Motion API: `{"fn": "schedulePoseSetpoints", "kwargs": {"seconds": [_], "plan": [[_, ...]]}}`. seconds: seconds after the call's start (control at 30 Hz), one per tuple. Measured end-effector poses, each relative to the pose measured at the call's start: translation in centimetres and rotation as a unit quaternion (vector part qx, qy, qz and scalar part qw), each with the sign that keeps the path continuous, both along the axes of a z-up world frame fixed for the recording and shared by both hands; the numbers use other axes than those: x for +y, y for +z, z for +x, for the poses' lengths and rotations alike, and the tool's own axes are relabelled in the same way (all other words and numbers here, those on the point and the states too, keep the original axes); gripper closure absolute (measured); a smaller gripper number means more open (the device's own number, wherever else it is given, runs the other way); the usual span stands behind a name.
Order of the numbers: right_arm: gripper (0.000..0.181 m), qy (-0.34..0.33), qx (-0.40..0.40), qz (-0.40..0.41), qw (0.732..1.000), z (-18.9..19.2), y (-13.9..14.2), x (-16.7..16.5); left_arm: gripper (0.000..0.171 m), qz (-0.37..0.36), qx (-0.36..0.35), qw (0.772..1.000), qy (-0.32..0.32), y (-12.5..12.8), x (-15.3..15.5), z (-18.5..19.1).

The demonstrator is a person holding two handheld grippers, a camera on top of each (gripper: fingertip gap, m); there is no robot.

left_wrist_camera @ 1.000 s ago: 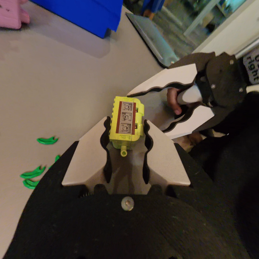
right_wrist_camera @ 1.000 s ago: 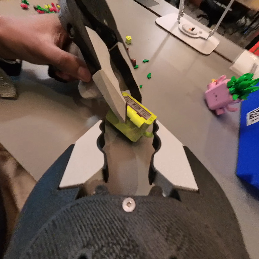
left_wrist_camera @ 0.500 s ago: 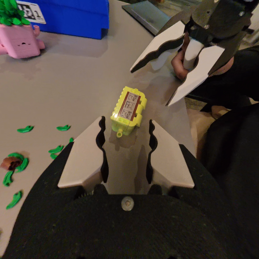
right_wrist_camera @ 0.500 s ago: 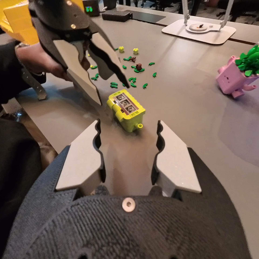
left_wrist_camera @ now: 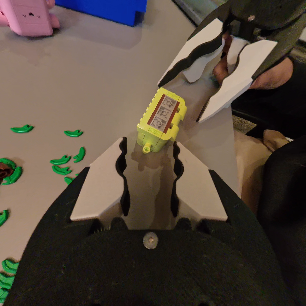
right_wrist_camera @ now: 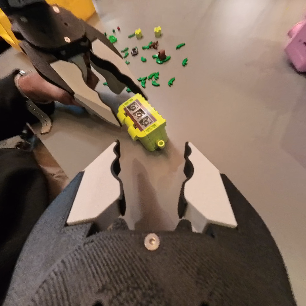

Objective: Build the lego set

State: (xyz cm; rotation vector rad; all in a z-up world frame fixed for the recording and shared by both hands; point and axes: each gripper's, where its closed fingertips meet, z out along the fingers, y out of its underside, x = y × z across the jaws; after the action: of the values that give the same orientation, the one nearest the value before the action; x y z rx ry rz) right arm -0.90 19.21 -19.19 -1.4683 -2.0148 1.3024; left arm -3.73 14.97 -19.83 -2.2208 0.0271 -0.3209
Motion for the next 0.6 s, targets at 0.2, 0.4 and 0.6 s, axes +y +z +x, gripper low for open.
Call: {"fn": "schedulePoseSetpoints", "kwargs": {"seconds": [0.2,0.4,0.6], "plan": [[0.118,0.055,-0.013,0.083,0.995,0.7,-1.6,-1.9,0.125,-0.01,-0.002,0.996,0.084,-0.3,0.6,-2.8],[0.119,0.037,-0.014,0.054,0.998,0.4,-1.2,-1.4,0.125,0.023,-0.029,0.993,0.115,0.7,0.3,-3.8],[0.109,0.027,0.047,-0.006,0.999,0.3,1.4,-0.9,0.131,0.088,-0.071,0.985,0.131,2.6,-0.2,-4.5]]}}
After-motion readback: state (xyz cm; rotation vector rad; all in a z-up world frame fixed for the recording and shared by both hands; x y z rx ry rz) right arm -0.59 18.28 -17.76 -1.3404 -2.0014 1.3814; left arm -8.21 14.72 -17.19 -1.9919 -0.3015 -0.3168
